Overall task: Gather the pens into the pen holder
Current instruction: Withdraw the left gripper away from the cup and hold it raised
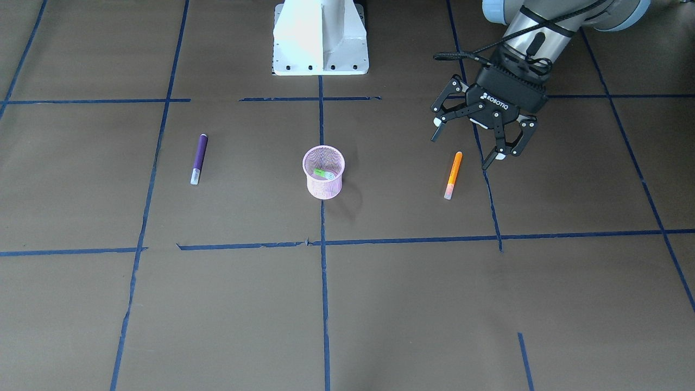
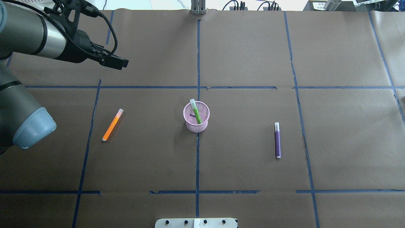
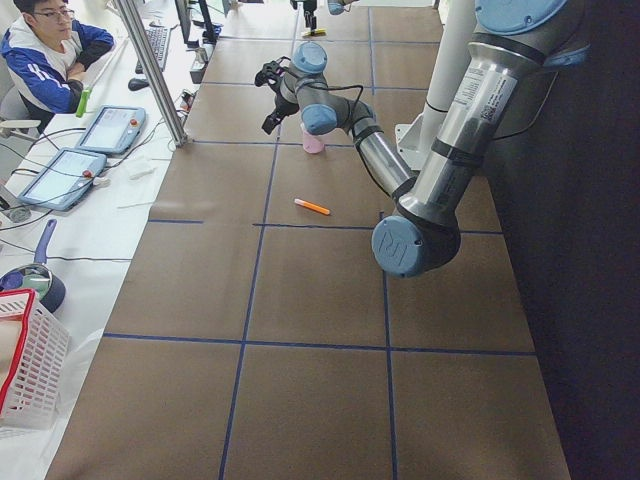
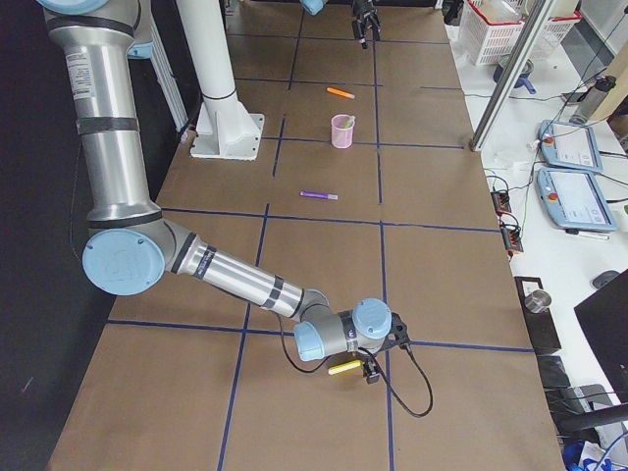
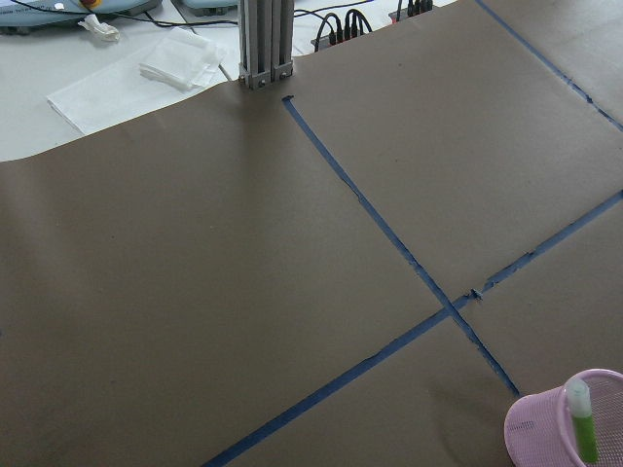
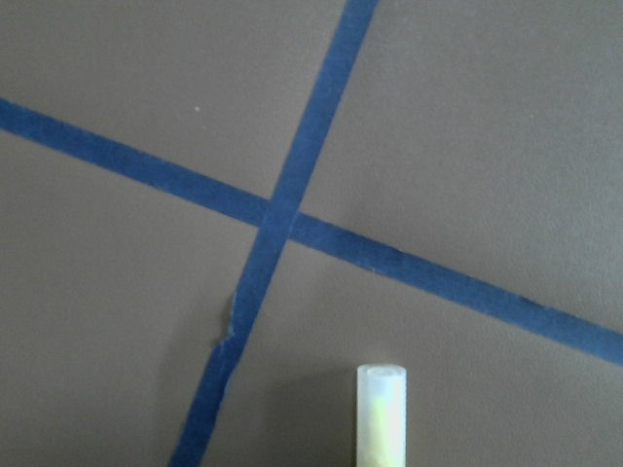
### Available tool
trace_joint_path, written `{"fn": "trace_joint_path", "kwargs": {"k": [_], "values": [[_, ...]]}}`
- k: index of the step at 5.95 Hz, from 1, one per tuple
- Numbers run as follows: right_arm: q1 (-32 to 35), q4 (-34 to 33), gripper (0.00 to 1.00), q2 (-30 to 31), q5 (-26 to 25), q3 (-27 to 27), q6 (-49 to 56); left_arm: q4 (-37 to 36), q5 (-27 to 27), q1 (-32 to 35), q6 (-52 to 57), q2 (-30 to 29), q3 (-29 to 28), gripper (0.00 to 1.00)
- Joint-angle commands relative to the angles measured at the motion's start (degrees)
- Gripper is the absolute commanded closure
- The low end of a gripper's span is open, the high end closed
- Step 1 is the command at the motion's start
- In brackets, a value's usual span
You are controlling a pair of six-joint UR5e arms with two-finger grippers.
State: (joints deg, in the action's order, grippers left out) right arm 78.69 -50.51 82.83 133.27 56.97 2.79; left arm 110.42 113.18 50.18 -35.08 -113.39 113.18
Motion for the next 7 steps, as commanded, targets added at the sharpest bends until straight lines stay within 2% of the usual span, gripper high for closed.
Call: {"fn": "trace_joint_path", "kwargs": {"k": [1, 4, 5, 6, 7], "values": [[-0.1, -1.8, 0.01, -1.2, 0.1, -0.4, 0.5, 0.1, 0.0, -0.1, 0.0, 0.0, -0.1, 0.00], [-0.1, -1.9, 0.08, -1.1, 0.1, -0.8, 0.6, 0.2, 0.1, 0.0, 0.0, 0.0, -0.1, 0.00], [-0.1, -2.0, 0.17, -1.0, 0.0, -0.8, 0.6, 0.4, 0.1, 0.0, 0.1, 0.3, -0.1, 0.00], [-0.1, -2.0, 0.31, -0.9, 0.0, -0.9, 0.6, 0.9, 0.1, -0.1, 0.1, 1.1, 0.0, 0.00], [0.0, -2.0, 0.58, -0.9, 0.1, -0.8, 0.6, 0.9, 0.1, -0.1, 0.1, 1.1, 0.0, 0.00]]}}
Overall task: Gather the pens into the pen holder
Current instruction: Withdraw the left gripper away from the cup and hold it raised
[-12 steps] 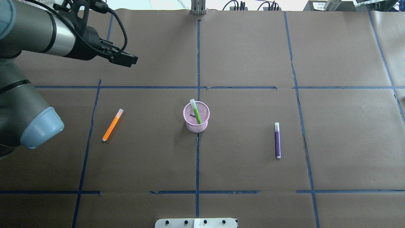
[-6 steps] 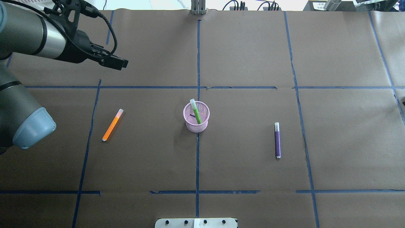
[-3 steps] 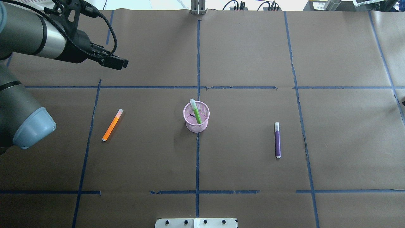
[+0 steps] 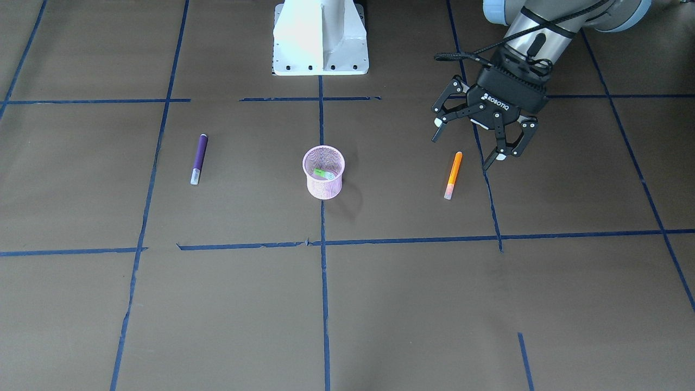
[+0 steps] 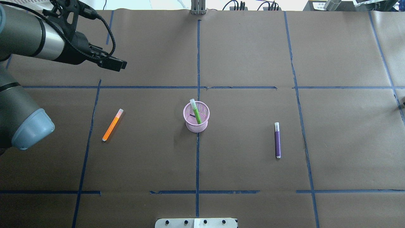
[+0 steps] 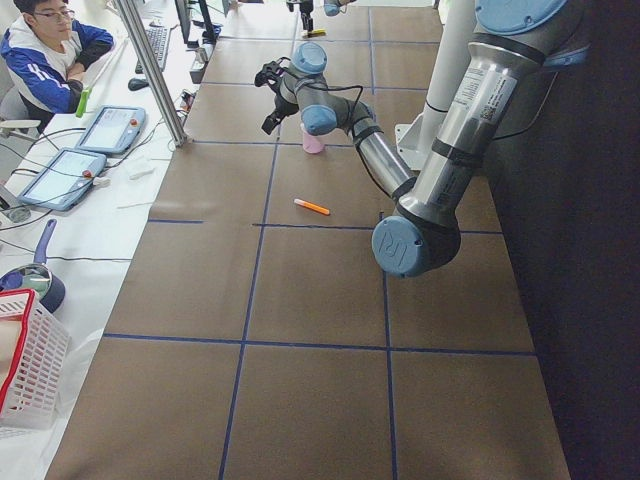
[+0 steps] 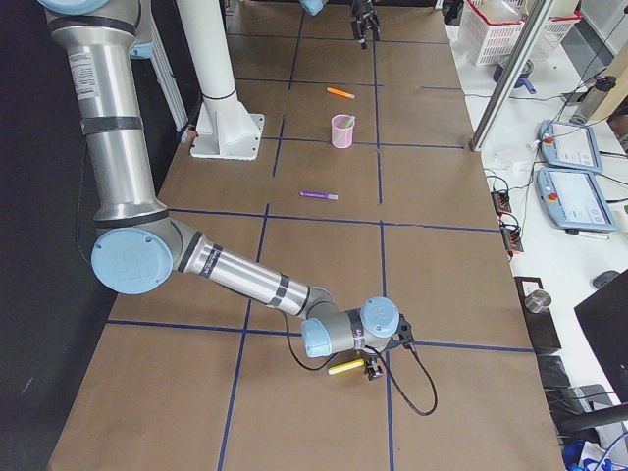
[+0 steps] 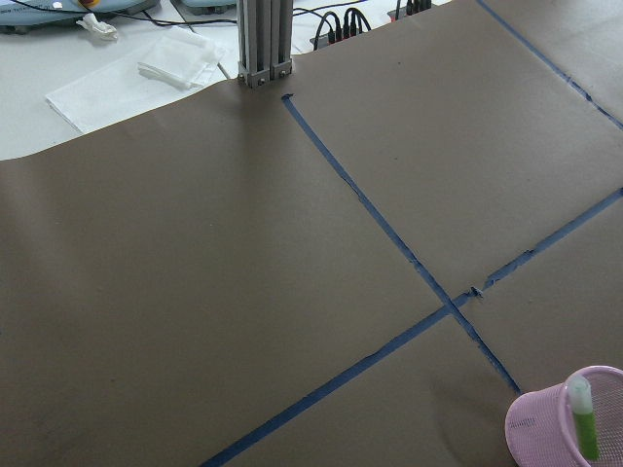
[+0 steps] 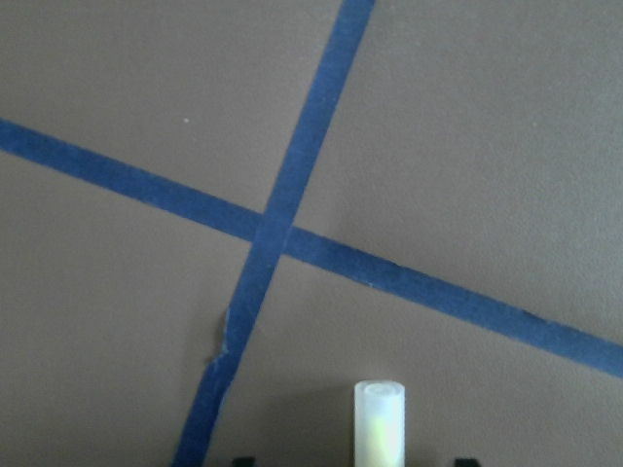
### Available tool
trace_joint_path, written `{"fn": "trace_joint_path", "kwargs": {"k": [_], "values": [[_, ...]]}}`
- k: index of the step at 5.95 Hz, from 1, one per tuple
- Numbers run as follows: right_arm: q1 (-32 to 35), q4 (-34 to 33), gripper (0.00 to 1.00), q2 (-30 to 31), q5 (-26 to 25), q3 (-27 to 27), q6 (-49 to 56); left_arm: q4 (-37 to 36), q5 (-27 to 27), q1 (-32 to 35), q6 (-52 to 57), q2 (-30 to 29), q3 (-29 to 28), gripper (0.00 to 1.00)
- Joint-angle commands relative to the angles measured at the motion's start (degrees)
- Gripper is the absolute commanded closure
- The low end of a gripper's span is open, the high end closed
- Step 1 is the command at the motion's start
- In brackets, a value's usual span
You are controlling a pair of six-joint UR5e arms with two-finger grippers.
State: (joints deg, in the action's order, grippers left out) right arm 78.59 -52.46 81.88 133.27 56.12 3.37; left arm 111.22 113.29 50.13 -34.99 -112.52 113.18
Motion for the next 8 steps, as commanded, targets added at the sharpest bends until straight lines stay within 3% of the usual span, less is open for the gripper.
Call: {"fn": "trace_joint_path", "kwargs": {"k": [1, 2, 4, 6, 8], "values": [[0.2, 0.1, 0.73, 0.0, 0.1, 0.0, 0.1, 0.1, 0.0, 0.0, 0.0, 0.2, 0.0, 0.00], [0.5, 0.2, 0.78, 0.0, 0.1, 0.1, 0.0, 0.1, 0.0, 0.0, 0.0, 0.2, 0.0, 0.00], [1.3, 0.3, 1.00, 0.3, 0.6, 0.4, -0.2, 0.1, 0.0, 0.0, -0.1, 0.3, 0.0, 0.00], [1.5, 0.7, 1.00, -0.1, 0.9, 4.8, -4.3, -0.7, 0.1, 0.0, 0.0, 0.3, 0.0, 0.00], [1.5, 0.9, 1.00, -0.1, 0.9, 17.2, -15.5, -2.3, 3.1, -0.1, 0.1, 1.9, -0.8, 0.00]]}}
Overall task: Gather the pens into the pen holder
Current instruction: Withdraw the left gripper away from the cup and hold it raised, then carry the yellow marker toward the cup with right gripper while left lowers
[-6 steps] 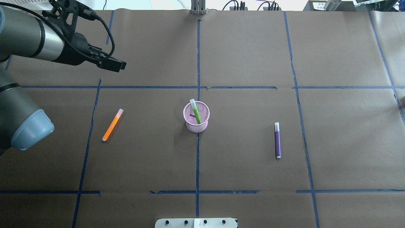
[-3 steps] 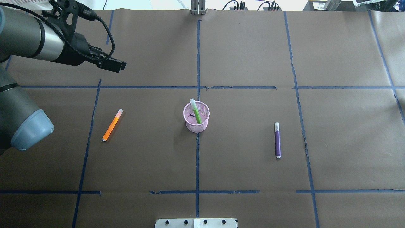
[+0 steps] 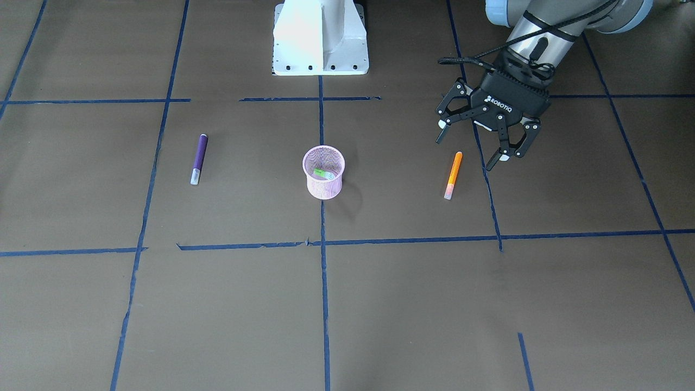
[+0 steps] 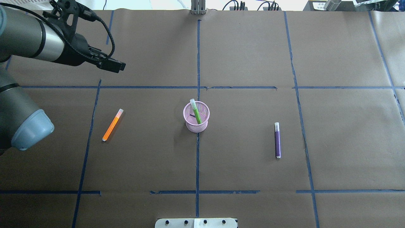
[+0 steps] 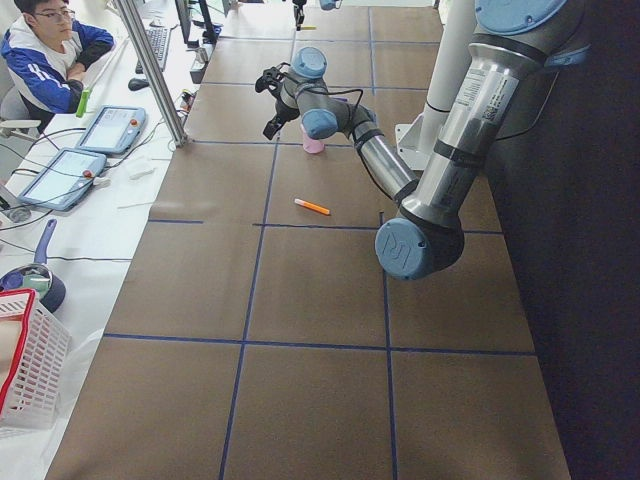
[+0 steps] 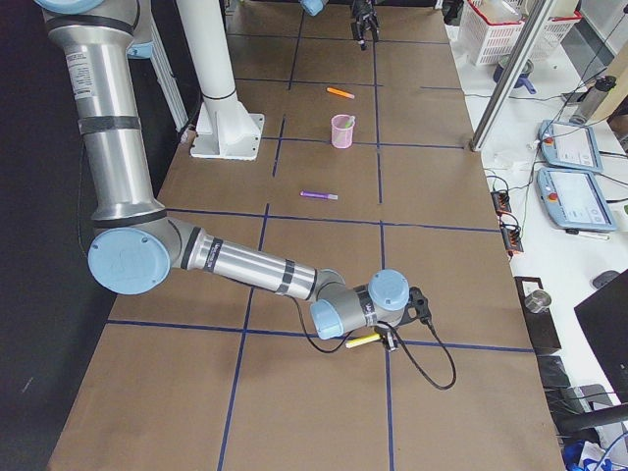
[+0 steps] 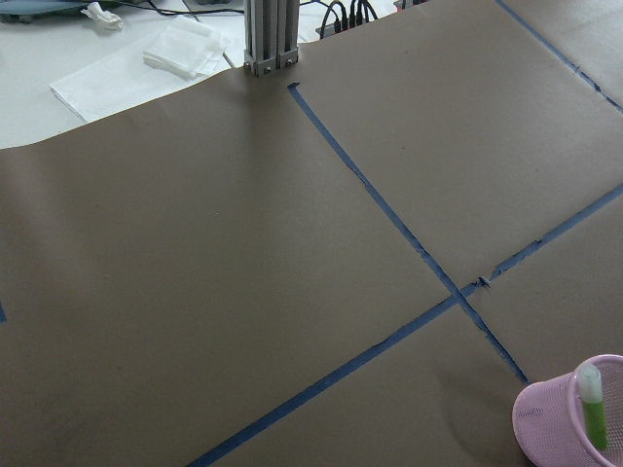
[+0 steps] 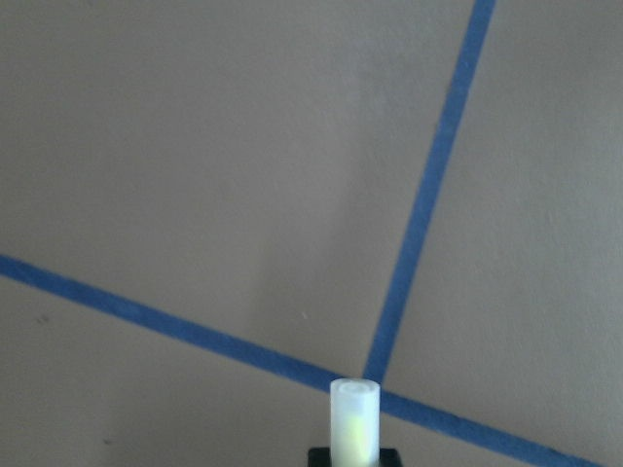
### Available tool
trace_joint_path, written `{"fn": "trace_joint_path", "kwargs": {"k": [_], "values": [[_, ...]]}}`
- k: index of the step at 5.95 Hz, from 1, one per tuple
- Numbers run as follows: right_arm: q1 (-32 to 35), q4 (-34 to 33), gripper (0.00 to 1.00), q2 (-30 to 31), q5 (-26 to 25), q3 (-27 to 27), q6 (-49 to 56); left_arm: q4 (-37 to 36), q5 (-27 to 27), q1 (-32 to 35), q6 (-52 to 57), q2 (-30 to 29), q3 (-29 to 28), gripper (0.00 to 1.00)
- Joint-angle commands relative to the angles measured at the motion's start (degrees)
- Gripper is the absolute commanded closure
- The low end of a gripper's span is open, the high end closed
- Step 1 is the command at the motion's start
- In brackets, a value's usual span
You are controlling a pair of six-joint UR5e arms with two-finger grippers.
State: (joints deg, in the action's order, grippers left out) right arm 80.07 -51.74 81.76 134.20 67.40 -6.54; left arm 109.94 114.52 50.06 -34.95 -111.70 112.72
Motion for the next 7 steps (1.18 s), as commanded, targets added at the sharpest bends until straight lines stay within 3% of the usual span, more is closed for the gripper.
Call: {"fn": "trace_joint_path", "kwargs": {"k": [1, 2, 4, 6, 7], "values": [[-0.4, 0.2, 1.00, 0.0, 0.0, 12.8, -9.8, -3.9, 3.3, -0.3, 0.1, 1.9, -0.6, 0.00], [-2.5, 0.2, 1.00, -0.2, -0.5, 19.9, -16.6, -8.3, 3.8, -0.7, 1.9, 1.9, -1.0, 0.00], [-7.4, 0.2, 1.00, -6.5, -4.1, 27.4, -29.4, -11.7, 3.6, -1.3, 4.2, 1.9, -3.5, 0.00], [-19.5, 1.1, 1.00, -11.8, -17.5, 34.0, -36.9, -11.3, 3.0, -4.6, 4.3, 1.5, -6.4, 0.00], [-27.1, 6.9, 1.00, -14.8, -25.4, 33.7, -38.0, -11.1, 3.0, -4.7, 4.3, 1.3, -7.5, 0.00]]}}
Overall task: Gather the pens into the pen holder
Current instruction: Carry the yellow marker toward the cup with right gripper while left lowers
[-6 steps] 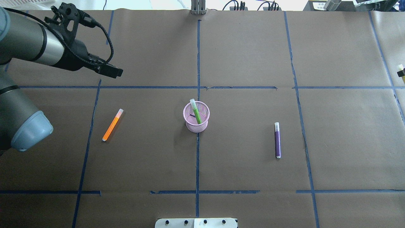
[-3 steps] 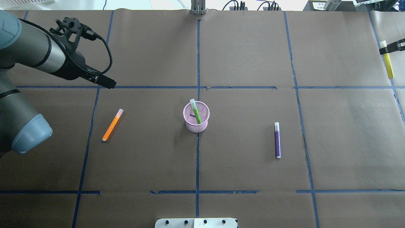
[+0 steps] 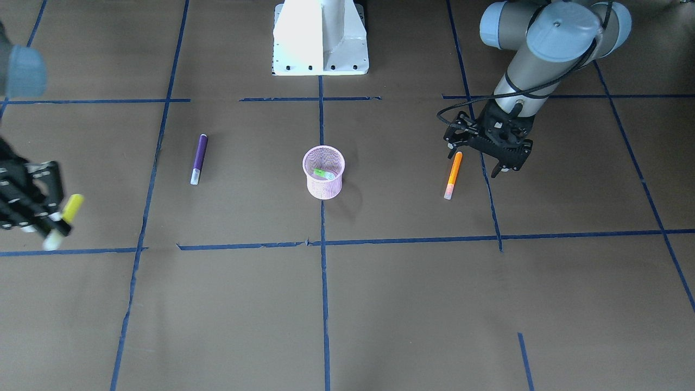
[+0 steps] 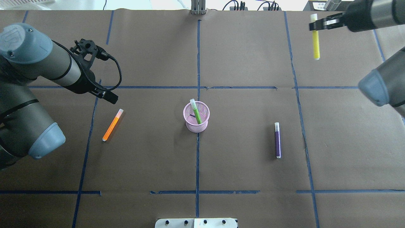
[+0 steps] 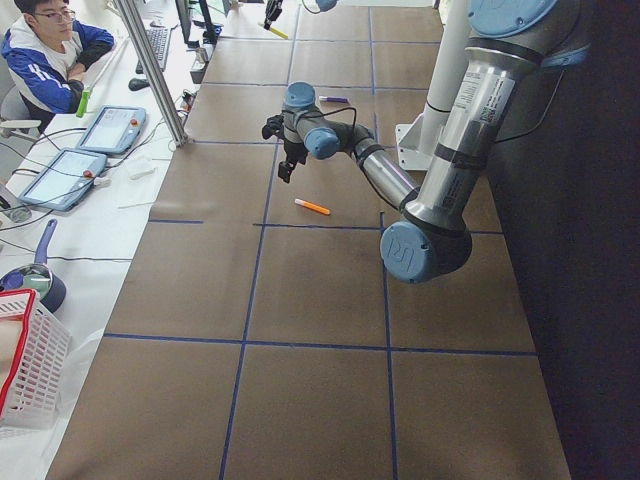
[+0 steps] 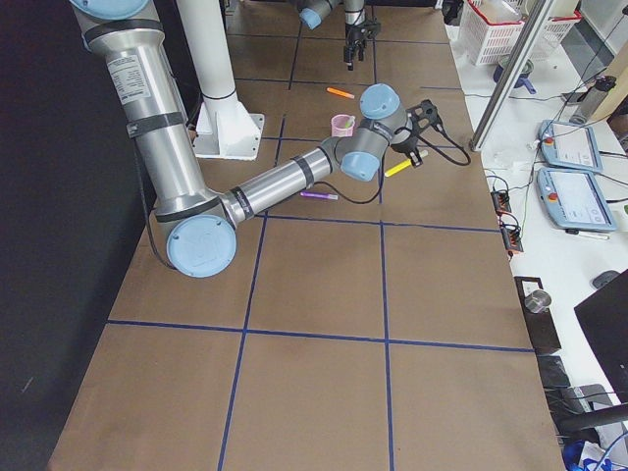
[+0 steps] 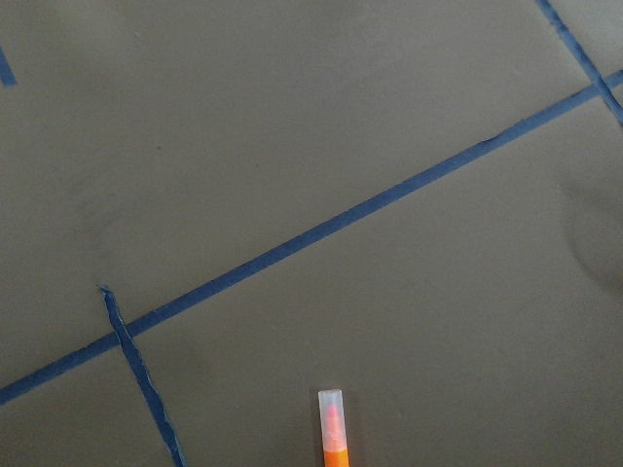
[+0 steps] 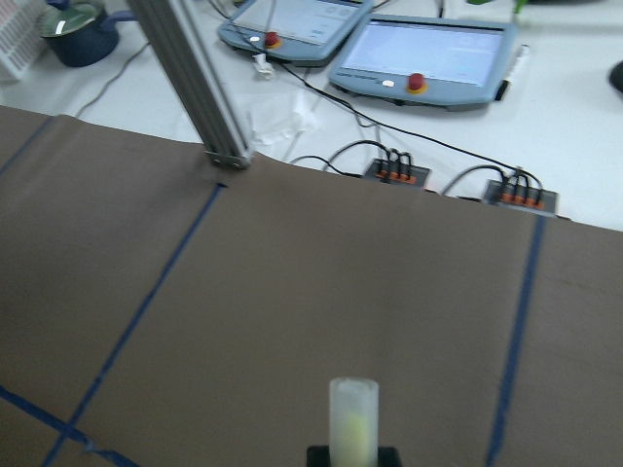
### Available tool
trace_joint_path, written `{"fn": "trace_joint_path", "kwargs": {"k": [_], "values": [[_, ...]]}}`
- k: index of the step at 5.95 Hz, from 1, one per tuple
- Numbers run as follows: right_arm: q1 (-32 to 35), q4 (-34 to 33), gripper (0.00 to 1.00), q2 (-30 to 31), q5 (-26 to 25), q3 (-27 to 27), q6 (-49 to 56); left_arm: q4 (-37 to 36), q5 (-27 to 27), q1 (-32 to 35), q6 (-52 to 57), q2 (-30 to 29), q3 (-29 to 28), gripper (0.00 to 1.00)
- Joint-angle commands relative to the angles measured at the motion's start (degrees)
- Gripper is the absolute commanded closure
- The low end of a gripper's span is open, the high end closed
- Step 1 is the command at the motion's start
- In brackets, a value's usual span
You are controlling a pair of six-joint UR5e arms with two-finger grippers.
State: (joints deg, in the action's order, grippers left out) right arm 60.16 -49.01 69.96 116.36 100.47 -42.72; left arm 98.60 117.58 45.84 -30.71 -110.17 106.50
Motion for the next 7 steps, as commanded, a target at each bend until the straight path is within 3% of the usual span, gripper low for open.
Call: {"fn": "trace_joint_path", "kwargs": {"k": [1, 3, 4, 7], "values": [[-14.9, 6.6, 1.00, -5.0, -17.9, 0.9, -7.2, 0.2, -0.1, -1.4, -0.1, -0.2, -1.3, 0.00], [-27.6, 13.5, 1.00, -5.4, -34.6, 0.5, -7.6, 0.3, 0.0, -2.2, -0.1, -1.4, -3.2, 0.00], [-32.5, 13.4, 1.00, -5.7, -42.4, 0.4, -7.3, 0.3, 0.1, -2.2, -0.1, -2.0, -4.0, 0.00], [-35.3, 13.3, 1.00, -10.5, -44.6, -3.7, -7.1, 0.4, 0.1, -2.2, -0.1, -1.9, -4.5, 0.00]]}}
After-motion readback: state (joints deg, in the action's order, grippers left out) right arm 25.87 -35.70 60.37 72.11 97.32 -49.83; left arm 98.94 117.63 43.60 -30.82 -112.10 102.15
